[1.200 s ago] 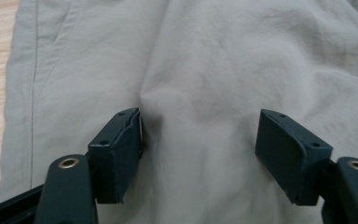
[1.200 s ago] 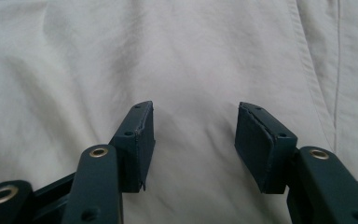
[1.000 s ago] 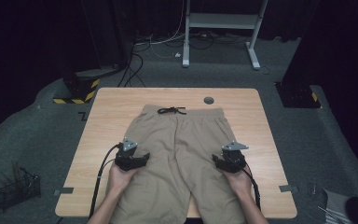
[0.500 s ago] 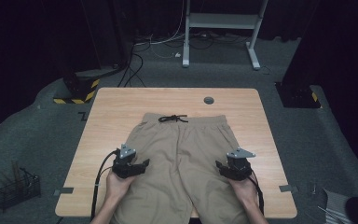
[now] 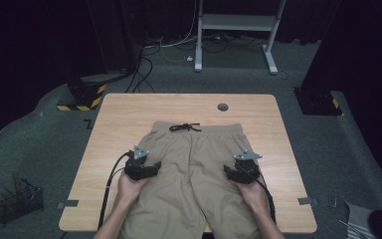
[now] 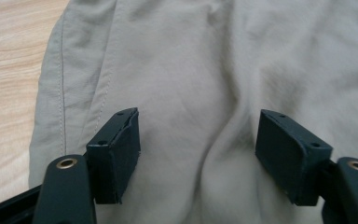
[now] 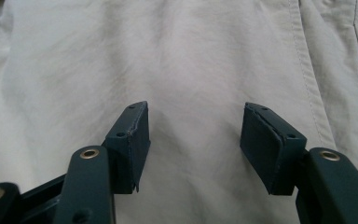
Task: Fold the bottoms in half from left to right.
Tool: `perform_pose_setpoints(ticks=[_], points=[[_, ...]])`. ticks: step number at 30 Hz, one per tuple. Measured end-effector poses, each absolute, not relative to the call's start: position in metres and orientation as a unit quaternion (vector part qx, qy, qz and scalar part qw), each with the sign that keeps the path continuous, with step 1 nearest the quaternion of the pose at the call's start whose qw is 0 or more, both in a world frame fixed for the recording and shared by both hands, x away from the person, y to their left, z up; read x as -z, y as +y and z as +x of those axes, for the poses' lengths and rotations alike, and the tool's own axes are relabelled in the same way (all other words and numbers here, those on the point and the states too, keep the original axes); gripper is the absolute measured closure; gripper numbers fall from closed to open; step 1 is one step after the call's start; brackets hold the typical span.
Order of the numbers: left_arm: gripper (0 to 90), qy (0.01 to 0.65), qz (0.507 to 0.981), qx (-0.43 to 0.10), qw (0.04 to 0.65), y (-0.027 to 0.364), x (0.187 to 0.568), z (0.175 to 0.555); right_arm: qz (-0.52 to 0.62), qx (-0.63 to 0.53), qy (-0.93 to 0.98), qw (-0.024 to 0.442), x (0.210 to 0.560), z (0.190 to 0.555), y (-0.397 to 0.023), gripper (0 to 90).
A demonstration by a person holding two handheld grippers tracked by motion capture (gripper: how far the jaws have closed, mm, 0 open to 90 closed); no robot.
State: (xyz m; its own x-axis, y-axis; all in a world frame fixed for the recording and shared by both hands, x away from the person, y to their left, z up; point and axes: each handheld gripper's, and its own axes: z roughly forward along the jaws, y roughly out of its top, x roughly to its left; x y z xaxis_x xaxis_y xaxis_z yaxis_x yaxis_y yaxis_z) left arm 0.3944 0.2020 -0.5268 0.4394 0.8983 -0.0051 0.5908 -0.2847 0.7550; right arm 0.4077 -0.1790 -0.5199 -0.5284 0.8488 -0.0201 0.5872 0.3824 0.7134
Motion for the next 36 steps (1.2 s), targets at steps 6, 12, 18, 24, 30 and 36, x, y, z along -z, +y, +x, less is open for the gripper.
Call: perform_pose_setpoints(ticks=[6,12,18,24,30,36], points=[[30.8,0.484,0.767,-0.200,0.371,0.200,0.527,0.361,0.435,-0.344,0.808,0.197,0.522,0.381,-0.193,42.1],[32.2,0.483,0.767,-0.190,0.376,0.201,0.517,0.358,0.434,-0.324,0.819,0.187,0.515,0.372,-0.196,41.4],[32.7,0.486,0.763,-0.210,0.372,0.193,0.507,0.394,0.432,-0.358,0.806,0.189,0.502,0.397,-0.175,42.2],[33.8,0.496,0.764,-0.211,0.354,0.195,0.524,0.406,0.441,-0.337,0.811,0.184,0.519,0.415,-0.166,40.7],[32.0,0.484,0.770,-0.224,0.350,0.188,0.527,0.384,0.429,-0.345,0.813,0.189,0.521,0.397,-0.175,40.5],[31.0,0.475,0.774,-0.213,0.359,0.186,0.527,0.353,0.422,-0.345,0.816,0.189,0.522,0.370,-0.183,40.3]])
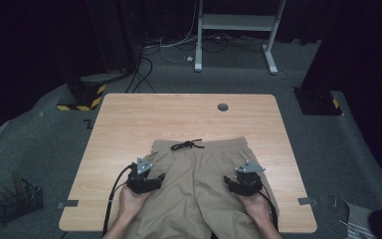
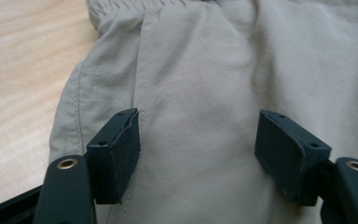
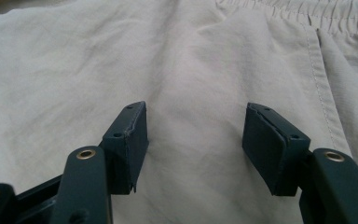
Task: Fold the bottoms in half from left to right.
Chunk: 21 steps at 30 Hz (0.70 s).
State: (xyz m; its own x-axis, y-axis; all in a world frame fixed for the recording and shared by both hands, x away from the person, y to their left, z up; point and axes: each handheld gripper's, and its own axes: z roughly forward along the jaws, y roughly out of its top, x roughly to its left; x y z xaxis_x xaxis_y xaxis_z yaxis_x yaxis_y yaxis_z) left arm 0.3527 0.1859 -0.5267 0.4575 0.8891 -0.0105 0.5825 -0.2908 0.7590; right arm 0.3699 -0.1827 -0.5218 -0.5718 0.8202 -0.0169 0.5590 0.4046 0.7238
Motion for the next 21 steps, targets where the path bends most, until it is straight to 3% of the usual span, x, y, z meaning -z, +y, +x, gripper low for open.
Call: perform_pose_setpoints(ticks=[5,15,21], points=[[30.7,0.486,0.767,-0.216,0.358,0.189,0.521,0.363,0.416,-0.338,0.824,0.186,0.519,0.368,-0.180,40.2],[29.0,0.528,0.736,-0.231,0.356,0.207,0.504,0.413,0.417,-0.353,0.820,0.171,0.517,0.407,-0.158,39.8],[27.5,0.538,0.749,-0.206,0.328,0.213,0.518,0.419,0.402,-0.351,0.827,0.179,0.522,0.393,-0.161,39.5]])
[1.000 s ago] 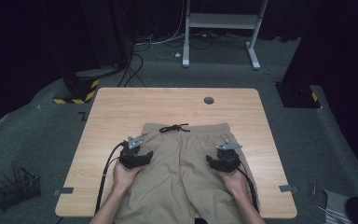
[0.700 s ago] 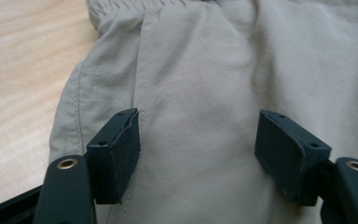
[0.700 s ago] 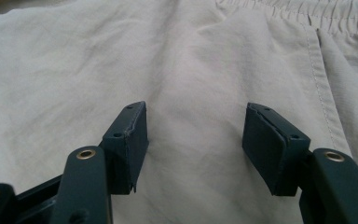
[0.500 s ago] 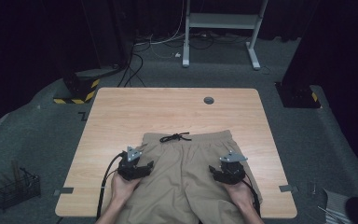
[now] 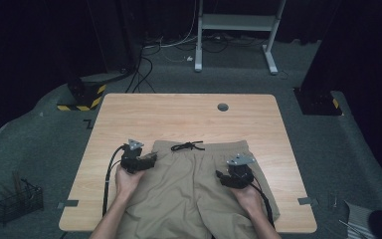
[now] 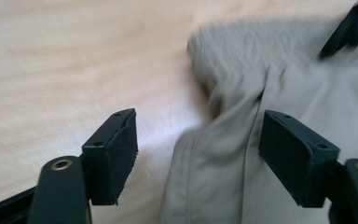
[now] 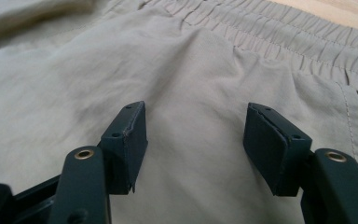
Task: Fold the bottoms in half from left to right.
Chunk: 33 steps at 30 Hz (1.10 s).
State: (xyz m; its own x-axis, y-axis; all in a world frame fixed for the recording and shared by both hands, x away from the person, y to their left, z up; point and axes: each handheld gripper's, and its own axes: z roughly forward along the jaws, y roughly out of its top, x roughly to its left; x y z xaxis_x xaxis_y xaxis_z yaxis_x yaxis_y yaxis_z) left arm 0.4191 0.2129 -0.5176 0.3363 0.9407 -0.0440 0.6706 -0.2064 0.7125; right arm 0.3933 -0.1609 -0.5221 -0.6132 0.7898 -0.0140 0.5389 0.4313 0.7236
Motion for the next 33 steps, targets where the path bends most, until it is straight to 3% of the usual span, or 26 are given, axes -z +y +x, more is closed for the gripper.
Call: perform_pose_setpoints(ticks=[9,14,19,23,33], points=[[33.2,0.505,0.770,-0.209,0.331,0.200,0.522,0.401,0.393,-0.350,0.833,0.171,0.521,0.368,-0.177,39.4],[48.7,0.498,0.775,-0.203,0.331,0.197,0.519,0.396,0.397,-0.342,0.834,0.174,0.518,0.369,-0.175,37.4],[72.4,0.495,0.780,-0.189,0.334,0.196,0.517,0.399,0.390,-0.381,0.823,0.162,0.511,0.376,-0.158,36.1],[83.6,0.494,0.782,-0.176,0.337,0.196,0.516,0.402,0.369,-0.381,0.835,0.149,0.511,0.381,-0.138,35.9],[86.9,0.470,0.748,-0.191,0.427,0.205,0.478,0.395,0.354,-0.355,0.850,0.159,0.522,0.384,-0.125,35.2]])
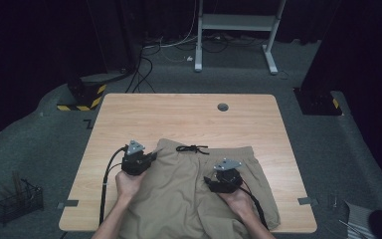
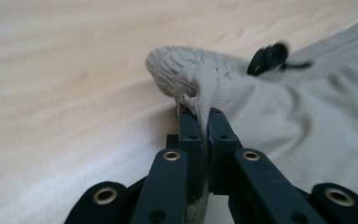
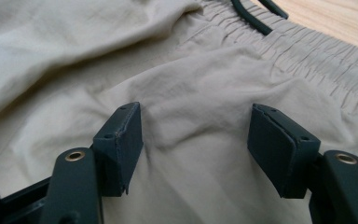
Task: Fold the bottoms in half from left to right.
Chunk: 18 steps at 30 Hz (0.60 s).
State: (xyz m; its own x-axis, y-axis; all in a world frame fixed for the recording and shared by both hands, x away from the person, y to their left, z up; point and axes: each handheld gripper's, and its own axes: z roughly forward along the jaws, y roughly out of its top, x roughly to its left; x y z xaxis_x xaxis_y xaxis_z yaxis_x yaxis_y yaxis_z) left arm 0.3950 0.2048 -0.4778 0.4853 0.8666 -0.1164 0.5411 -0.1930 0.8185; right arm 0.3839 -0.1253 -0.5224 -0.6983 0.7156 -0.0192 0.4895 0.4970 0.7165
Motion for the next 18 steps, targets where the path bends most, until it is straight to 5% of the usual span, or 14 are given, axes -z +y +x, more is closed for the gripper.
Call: perform_pose_setpoints(ticks=[9,18], points=[[86.9,0.476,0.730,-0.179,0.456,0.198,0.455,0.422,0.366,-0.347,0.848,0.162,0.521,0.420,-0.106,34.0],[86.9,0.481,0.716,-0.169,0.477,0.198,0.450,0.426,0.351,-0.340,0.860,0.149,0.519,0.406,-0.111,36.5]])
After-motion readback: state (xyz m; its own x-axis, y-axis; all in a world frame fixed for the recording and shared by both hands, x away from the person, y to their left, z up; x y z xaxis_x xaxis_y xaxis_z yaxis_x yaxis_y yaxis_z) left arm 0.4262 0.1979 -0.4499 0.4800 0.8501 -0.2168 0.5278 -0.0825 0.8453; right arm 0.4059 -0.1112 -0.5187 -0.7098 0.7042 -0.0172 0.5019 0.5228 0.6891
